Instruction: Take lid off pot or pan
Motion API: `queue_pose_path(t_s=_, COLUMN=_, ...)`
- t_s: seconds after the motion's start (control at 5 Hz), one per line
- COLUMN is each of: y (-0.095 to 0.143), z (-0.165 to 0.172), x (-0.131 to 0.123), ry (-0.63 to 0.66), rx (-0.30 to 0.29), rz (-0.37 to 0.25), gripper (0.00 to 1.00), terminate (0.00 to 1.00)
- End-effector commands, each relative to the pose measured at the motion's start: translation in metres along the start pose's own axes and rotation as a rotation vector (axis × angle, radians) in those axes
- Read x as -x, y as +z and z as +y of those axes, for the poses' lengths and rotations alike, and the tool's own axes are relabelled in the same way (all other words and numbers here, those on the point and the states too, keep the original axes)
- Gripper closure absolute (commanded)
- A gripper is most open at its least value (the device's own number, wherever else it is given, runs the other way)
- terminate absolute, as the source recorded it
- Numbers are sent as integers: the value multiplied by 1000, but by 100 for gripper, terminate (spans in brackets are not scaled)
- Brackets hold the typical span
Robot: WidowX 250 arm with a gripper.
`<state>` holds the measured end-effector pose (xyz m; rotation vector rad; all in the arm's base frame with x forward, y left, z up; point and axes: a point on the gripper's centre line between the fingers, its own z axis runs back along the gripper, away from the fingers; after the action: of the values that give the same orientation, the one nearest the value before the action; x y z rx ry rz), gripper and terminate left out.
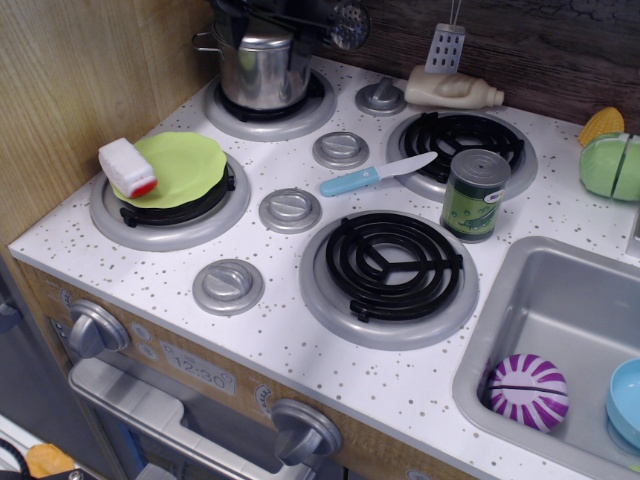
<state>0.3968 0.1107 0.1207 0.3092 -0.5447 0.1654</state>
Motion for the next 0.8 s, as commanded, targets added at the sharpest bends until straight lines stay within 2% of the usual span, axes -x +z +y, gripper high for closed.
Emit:
queue_pose_path(t_s=0.0, y=-2, z=27, x=-39, ry=-62, rx=21, rz=-137, gripper=0, terminate=0)
queue_pose_path(t_s=0.2, y=-13, z=31, x=-49, ry=-95, rx=32, rz=-198, gripper=0, terminate=0)
queue_pose_path(t_s=0.4, y=-21, z=37, x=-63, ry=-154, rx=48, rz=-238, gripper=0, terminate=0)
queue_pose_path(t_s=0.6, y=-25, z=39, x=-67, ry=-167, rx=55, rz=-264, gripper=0, terminate=0)
